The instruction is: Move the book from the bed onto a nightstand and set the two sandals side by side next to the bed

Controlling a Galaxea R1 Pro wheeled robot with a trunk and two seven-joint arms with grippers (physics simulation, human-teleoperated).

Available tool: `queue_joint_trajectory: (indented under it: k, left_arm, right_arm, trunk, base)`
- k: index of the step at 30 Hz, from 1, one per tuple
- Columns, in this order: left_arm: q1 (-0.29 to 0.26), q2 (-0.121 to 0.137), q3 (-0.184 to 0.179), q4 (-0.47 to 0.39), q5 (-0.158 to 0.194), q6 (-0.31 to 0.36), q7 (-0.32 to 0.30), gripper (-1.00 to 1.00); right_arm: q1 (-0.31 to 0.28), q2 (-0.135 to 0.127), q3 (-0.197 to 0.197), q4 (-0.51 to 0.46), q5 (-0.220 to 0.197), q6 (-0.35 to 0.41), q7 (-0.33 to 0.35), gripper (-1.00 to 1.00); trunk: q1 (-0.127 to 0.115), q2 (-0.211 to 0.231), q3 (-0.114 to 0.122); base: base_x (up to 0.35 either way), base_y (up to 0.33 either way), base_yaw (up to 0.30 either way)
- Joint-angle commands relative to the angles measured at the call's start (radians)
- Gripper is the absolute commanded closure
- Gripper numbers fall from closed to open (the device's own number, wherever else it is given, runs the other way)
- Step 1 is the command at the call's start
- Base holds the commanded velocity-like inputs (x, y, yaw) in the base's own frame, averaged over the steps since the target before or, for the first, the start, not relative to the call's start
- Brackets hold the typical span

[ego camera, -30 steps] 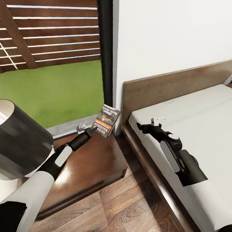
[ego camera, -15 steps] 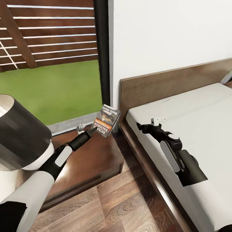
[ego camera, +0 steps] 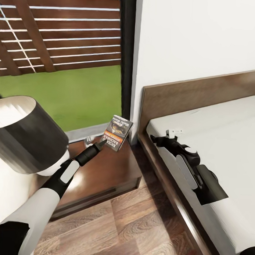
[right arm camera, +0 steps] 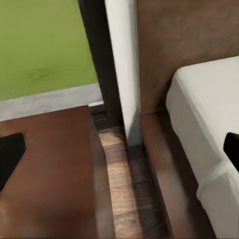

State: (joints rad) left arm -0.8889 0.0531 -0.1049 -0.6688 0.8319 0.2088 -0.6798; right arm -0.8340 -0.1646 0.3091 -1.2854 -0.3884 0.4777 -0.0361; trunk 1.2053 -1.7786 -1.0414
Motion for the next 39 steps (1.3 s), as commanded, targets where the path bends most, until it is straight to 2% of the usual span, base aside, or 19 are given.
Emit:
queue_joint_trajectory:
  k: [1, 10, 22, 29, 39]
  left_arm:
    - [-0.001, 0.001, -0.002, 0.0, 0.012, 0.009, -0.001, 1.0]
    - [-0.001, 0.001, -0.002, 0.0, 0.012, 0.009, -0.001, 1.0]
    - [-0.001, 0.001, -0.003, 0.001, 0.012, 0.01, -0.001, 1.0]
    - [-0.001, 0.001, -0.003, 0.001, 0.012, 0.01, 0.0, 1.0]
    - [-0.001, 0.002, -0.004, 0.004, 0.012, 0.009, 0.0, 1.0]
  right_arm:
    - [0.0, -0.001, 0.002, -0.002, -0.006, 0.004, -0.004, -1.0]
    - [0.0, -0.001, 0.002, -0.002, -0.006, 0.004, -0.004, -1.0]
    - [0.0, -0.001, 0.002, -0.002, -0.006, 0.004, -0.004, -1.0]
    - [0.0, -0.001, 0.002, -0.002, -0.006, 0.004, -0.002, -1.0]
    - [0.0, -0.001, 0.001, -0.002, -0.006, 0.004, -0.002, -1.0]
  trunk:
    - [0.0, 0.0, -0.001]
    - [0.0, 0.0, -0.001]
    - [0.0, 0.0, -0.001]
    - [0.0, 0.0, -0.001]
    - [0.0, 0.0, -0.001]
  base:
    - [-0.005, -0.003, 0.275]
    - [-0.033, -0.023, 0.279]
    - [-0.16, -0.162, 0.272]
    - [-0.021, -0.178, 0.052]
    - [-0.001, -0.011, 0.002]
